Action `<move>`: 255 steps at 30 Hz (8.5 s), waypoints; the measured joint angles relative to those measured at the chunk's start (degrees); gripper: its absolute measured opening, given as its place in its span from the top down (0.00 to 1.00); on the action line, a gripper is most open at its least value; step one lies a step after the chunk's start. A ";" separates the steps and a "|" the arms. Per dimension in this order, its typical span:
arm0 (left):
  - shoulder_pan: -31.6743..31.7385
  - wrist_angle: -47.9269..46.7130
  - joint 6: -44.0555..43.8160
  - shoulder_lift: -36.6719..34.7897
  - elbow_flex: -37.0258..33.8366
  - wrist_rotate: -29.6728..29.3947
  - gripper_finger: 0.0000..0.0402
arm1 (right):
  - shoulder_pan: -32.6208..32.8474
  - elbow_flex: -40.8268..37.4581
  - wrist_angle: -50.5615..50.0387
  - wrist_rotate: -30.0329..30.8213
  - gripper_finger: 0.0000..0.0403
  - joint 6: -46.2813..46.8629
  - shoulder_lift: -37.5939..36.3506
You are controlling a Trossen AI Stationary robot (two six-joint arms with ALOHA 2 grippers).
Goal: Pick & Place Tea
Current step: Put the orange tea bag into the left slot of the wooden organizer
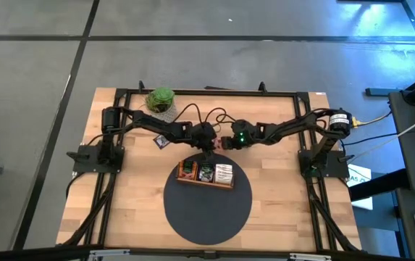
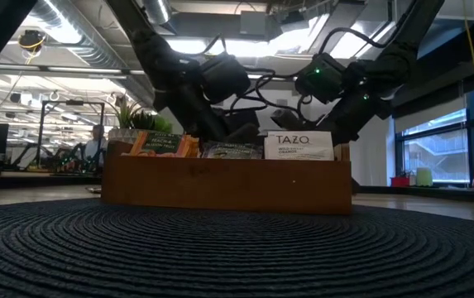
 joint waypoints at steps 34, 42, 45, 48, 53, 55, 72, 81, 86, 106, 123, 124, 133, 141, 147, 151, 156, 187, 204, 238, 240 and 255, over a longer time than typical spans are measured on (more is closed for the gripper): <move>3.61 -5.15 -6.57 -31.94 -0.26 5.42 0.72 | -0.71 18.34 -37.14 -9.54 0.99 -49.65 -19.43; -2.22 -4.92 -13.86 -33.00 -0.17 5.53 0.72 | 4.83 35.86 -52.63 -9.55 1.00 -57.82 -18.10; -4.53 -4.79 -15.01 -32.99 -0.17 5.51 0.72 | 6.77 37.85 -54.40 -9.70 1.00 -57.85 -17.51; -6.87 -3.08 -14.99 -33.00 -0.17 5.52 0.72 | 8.67 37.83 -56.11 -11.76 1.00 -57.56 -16.69; -9.79 -2.05 -16.17 -32.98 -0.17 5.35 0.72 | 11.93 37.81 -54.80 -16.15 0.99 -56.10 -14.09; -10.61 -2.14 -16.48 -32.98 -0.17 5.33 0.72 | 12.71 37.81 -53.92 -16.29 0.99 -55.02 -13.16; -13.88 -2.66 -16.33 -32.98 -0.17 4.40 0.72 | 13.29 37.73 -47.31 -18.03 0.98 -51.77 -10.53; -13.77 -2.58 -13.52 -32.98 -0.17 5.38 0.74 | 13.27 37.73 -44.38 -17.69 0.98 -50.79 -10.34; -13.77 -2.40 -13.31 -32.98 -0.17 5.16 0.82 | 13.27 37.73 -44.22 -17.57 0.98 -50.78 -10.34; -14.80 -12.32 -8.79 -43.07 -1.11 -4.14 0.99 | 10.34 37.76 -47.60 -9.92 0.75 -53.78 -18.66; -26.75 43.87 -14.18 -46.62 -41.74 -19.79 1.00 | 12.88 37.79 -49.54 14.56 0.76 -43.99 -24.06; -27.19 43.93 -14.08 -46.10 -42.55 -20.41 0.99 | 13.06 37.79 -49.56 14.60 0.76 -43.10 -23.31; -29.20 43.97 -13.44 -41.06 -43.80 -23.19 0.99 | 14.54 37.77 -47.20 14.58 0.76 -39.62 -15.32; -30.84 45.02 -13.38 -36.39 -43.80 -28.86 0.99 | 15.81 37.73 -47.08 14.40 0.76 -35.46 -11.41; -30.82 45.94 -14.69 -33.76 -43.80 -30.05 0.98 | 15.81 37.73 -45.24 13.96 0.76 -35.49 -11.30; -30.82 46.04 -17.77 -32.14 -43.80 -32.51 0.97 | 15.81 37.73 -44.35 13.94 0.76 -35.51 -11.32; -30.82 45.83 -20.44 -30.98 -43.80 -37.04 0.97 | 15.81 37.73 -44.42 13.95 0.76 -35.76 -11.32; -30.81 46.50 -12.88 -28.89 -40.26 -37.08 0.73 | 15.81 37.73 -46.43 13.97 0.76 -35.75 -11.32; -21.54 4.61 2.49 -40.39 -22.43 -1.44 0.71 | 15.81 37.73 -46.37 13.99 0.76 -36.75 -11.32; -17.29 -14.44 3.49 -32.06 -14.97 1.00 0.72 | 15.78 37.73 -46.35 14.05 0.76 -40.22 -11.34; -17.29 -14.53 3.19 -32.06 -14.97 1.00 0.72 | 15.79 37.73 -46.37 14.05 0.76 -40.22 -11.34; -17.29 -14.49 3.66 -32.09 -14.97 2.43 0.93 | 15.78 37.73 -46.45 14.05 0.76 -40.38 -11.34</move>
